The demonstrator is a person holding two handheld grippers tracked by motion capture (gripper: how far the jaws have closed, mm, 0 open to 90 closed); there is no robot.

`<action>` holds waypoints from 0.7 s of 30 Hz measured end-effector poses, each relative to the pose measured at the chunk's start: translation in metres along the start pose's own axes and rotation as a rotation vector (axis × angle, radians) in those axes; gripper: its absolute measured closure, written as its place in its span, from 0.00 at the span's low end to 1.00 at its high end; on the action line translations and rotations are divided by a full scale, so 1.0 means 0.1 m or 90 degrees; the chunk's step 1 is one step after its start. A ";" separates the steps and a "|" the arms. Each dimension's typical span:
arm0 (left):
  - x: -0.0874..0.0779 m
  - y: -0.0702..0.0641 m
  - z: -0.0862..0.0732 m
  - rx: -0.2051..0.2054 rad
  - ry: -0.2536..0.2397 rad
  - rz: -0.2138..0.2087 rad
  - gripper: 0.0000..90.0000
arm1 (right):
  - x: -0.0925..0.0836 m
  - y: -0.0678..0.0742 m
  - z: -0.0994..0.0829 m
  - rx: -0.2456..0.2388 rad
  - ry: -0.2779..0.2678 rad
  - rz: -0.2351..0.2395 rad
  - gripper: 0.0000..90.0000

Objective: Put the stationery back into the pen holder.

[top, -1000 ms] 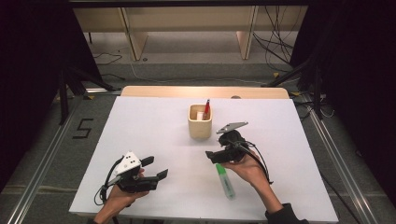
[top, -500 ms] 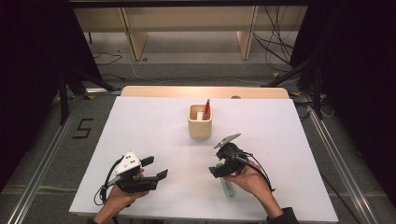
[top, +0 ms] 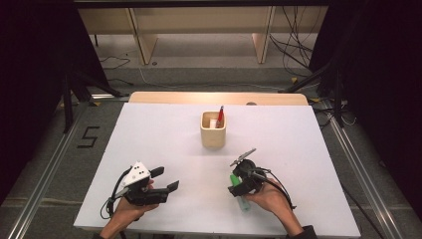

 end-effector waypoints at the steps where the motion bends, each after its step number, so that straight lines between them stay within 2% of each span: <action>1: 0.00 0.00 0.00 0.000 0.000 0.000 0.27 | 0.00 0.00 -0.01 0.001 0.002 0.002 0.43; 9: 0.00 0.00 0.00 0.003 0.001 0.000 0.27 | 0.05 0.01 -0.06 0.004 0.022 0.000 0.48; 21: 0.02 -0.02 -0.01 0.003 0.005 0.000 0.27 | 0.05 0.01 -0.06 -0.010 0.034 -0.030 0.58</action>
Point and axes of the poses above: each handheld gripper's, and its own axes: x roughly forward along the jaws, z roughly out of its top, y roughly to its left, the point moved 6 cm from there along x, roughly forward along the jaws, and after that the axes turned 3 degrees about x, right-handed, at the moved point
